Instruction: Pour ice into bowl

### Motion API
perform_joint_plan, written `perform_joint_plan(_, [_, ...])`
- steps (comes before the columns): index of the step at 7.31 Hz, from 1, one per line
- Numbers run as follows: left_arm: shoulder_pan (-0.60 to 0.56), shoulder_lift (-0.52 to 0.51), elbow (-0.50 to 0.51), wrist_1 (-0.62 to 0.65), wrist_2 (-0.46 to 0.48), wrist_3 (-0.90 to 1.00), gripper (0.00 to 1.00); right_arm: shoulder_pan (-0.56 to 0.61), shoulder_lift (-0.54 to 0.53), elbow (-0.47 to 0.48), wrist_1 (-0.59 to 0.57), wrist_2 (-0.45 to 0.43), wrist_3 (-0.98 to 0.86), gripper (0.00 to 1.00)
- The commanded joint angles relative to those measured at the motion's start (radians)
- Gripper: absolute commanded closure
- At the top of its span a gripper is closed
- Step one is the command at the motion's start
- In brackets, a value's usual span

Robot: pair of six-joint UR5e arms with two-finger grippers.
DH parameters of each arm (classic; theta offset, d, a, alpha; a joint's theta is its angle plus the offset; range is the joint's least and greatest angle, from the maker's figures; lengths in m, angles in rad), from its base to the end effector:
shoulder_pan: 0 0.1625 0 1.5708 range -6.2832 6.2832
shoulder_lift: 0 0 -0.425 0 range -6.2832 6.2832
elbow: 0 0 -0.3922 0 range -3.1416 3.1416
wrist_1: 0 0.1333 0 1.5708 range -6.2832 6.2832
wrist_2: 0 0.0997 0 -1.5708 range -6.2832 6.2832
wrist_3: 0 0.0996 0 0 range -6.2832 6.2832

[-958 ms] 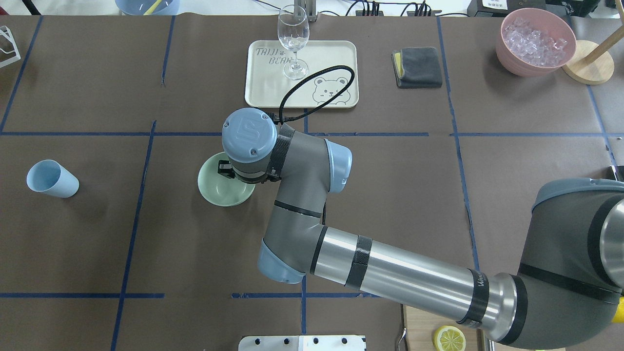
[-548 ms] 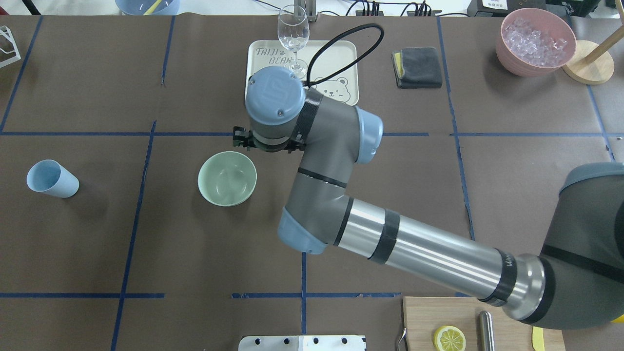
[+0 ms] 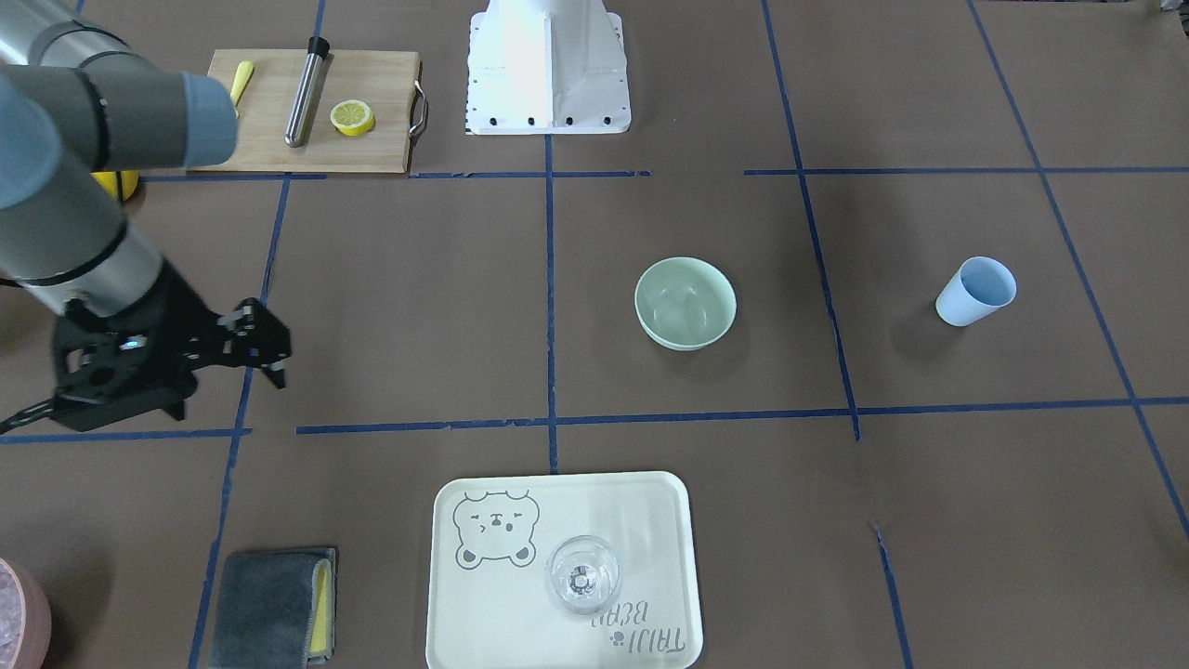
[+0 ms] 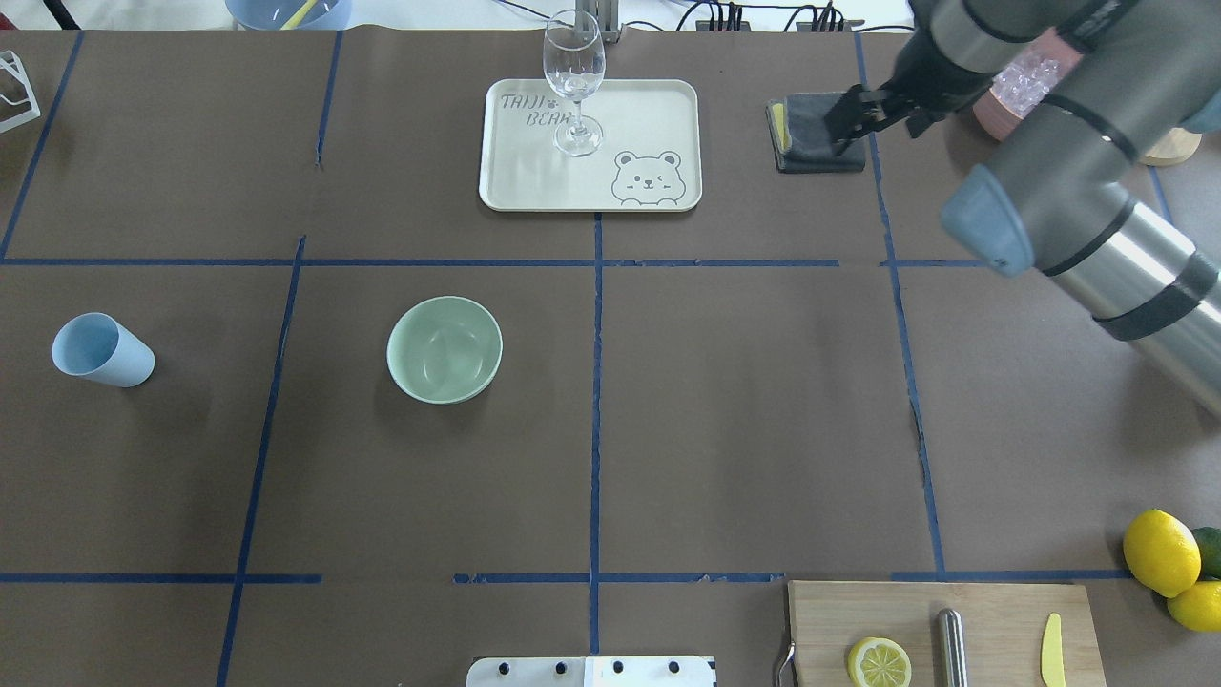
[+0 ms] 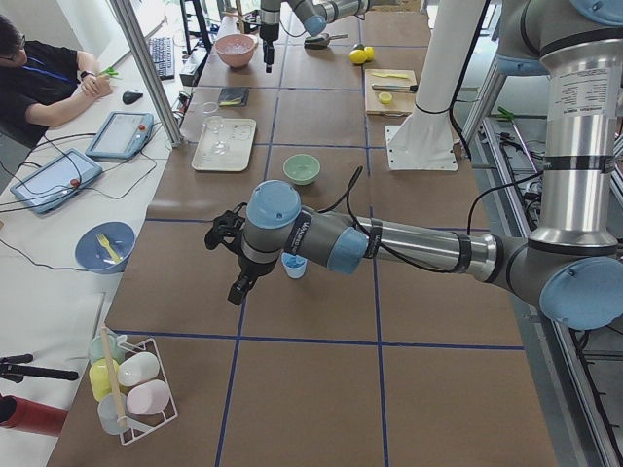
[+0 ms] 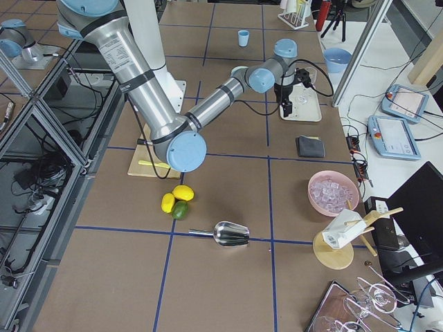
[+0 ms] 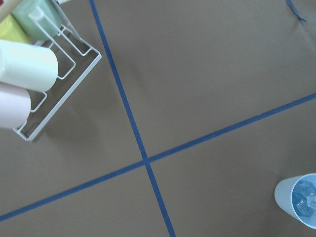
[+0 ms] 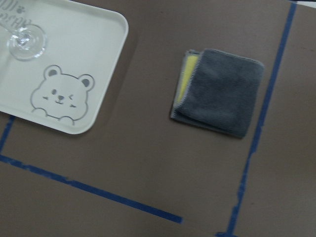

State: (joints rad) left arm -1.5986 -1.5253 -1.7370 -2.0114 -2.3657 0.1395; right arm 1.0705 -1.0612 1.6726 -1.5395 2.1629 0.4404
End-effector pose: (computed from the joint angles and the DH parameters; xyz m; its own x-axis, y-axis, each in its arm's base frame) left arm -0.0758 -0.4896 0.5458 0.7070 0.4745 -0.5244 -0.0755 0.7879 0.6111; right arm -0.2474 -0.6145 0.3148 0.6771 -0.3261 0.6596 0.1054 0.9302 0.3517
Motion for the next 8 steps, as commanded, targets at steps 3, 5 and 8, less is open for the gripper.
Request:
perform_joint_plan(3, [0.057,-0.013,0.041,-0.407,-0.001,-0.289,0.0,0.368,-0.351,0.018,-0.001,0.181,-0.585,0.0])
perform_joint_plan(5, [0.22,0.002,0.027,-0.634,0.134,-0.623,0.0,0.417,-0.495,0.074,0.004,0.183,-0.589,0.0])
perform_joint_plan(8, [0.528,0.136,-0.07,-0.743,0.548,-0.93,0.0,0.421,-0.601,0.162,0.004,0.176,-0.572,0.0])
